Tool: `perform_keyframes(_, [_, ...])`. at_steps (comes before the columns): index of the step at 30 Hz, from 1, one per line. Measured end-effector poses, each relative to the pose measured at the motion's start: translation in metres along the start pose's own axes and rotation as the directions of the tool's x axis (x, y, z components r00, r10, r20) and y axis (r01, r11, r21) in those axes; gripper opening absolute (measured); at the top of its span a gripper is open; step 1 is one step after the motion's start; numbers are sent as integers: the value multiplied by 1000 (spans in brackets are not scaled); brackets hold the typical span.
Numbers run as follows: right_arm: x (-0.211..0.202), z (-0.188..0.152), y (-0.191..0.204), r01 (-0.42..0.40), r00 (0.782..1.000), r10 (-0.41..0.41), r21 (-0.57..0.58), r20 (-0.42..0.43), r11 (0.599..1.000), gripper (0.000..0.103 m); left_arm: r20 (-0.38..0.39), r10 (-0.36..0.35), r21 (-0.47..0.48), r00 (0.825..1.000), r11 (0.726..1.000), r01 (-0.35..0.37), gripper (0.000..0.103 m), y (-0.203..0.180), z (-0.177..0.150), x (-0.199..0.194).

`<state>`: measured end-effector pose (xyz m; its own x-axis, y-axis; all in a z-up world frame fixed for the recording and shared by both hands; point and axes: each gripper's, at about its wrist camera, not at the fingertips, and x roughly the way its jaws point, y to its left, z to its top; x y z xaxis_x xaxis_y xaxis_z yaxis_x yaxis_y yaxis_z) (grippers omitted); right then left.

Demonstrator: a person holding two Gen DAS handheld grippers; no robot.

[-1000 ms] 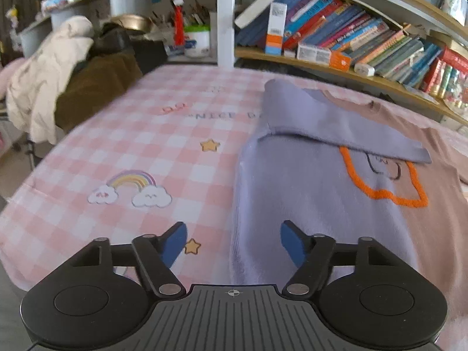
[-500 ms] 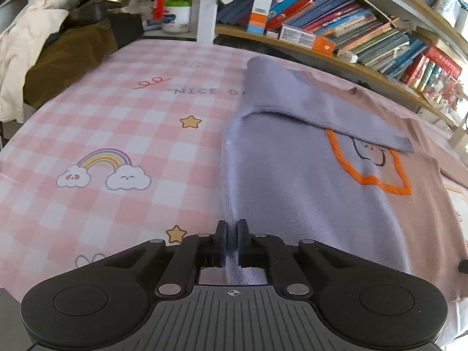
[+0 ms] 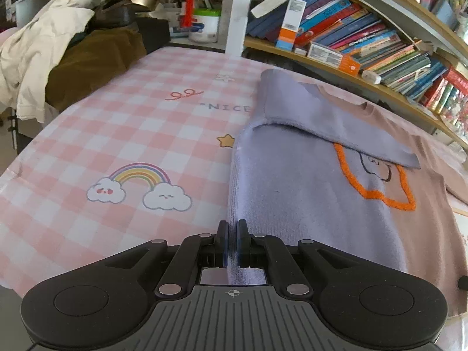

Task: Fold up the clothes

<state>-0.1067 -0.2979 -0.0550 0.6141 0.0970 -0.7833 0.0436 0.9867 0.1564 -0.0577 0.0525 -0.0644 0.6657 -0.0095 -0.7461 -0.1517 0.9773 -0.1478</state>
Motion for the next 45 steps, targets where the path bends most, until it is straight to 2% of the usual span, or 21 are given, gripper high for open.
perform_keyframes(7, [0, -2, 4, 16, 1000, -15, -4, 13, 1000, 10, -4, -3, 23, 1000, 1000, 3, 5, 0, -2, 3])
perform_keyframes(13, [-9, -2, 6, 14, 999, -15, 35, 38, 999, 16, 47, 1, 56, 999, 998, -4, 12, -1, -2, -10])
perform_keyframes(15, [-15, -2, 9, 25, 998, -27, 39, 54, 999, 40, 66, 5, 74, 998, 997, -9, 19, -3, 0, -16])
perform_keyframes(17, [-23, -4, 13, 38, 996, -41, 34, 80, 999, 45, 97, 5, 95, 995, 995, -14, 43, -7, 1, -25])
perform_keyframes(18, [-26, -5, 15, 43, 995, -46, 32, 89, 999, 49, 113, -2, 104, 994, 995, -10, 49, -9, 1, -30])
perform_keyframes(19, [-29, -6, 18, 48, 994, -51, 30, 97, 998, 53, 128, -9, 113, 992, 994, -5, 60, -11, 1, -35])
perform_keyframes(23, [-43, -12, 27, 68, 989, -69, 15, 134, 998, 67, 161, -45, 152, 986, 988, 20, 72, -21, -3, -51])
perform_keyframes(28, [-57, -24, 35, 98, 982, -98, 9, 159, 995, 80, 157, -89, 206, 984, 977, 55, 85, -33, -14, -59])
perform_keyframes(35, [-73, -43, 37, 145, 975, -148, 32, 166, 989, 85, 120, -118, 208, 986, 974, 91, 89, -33, -25, -61])
perform_keyframes(38, [-78, -48, 34, 170, 970, -177, 56, 169, 984, 92, 93, -143, 214, 985, 969, 120, 90, -38, -28, -60])
perform_keyframes(45, [-87, -54, 26, 193, 962, -206, 87, 179, 977, 92, 83, -153, 230, 985, 964, 130, 94, -50, -28, -54])
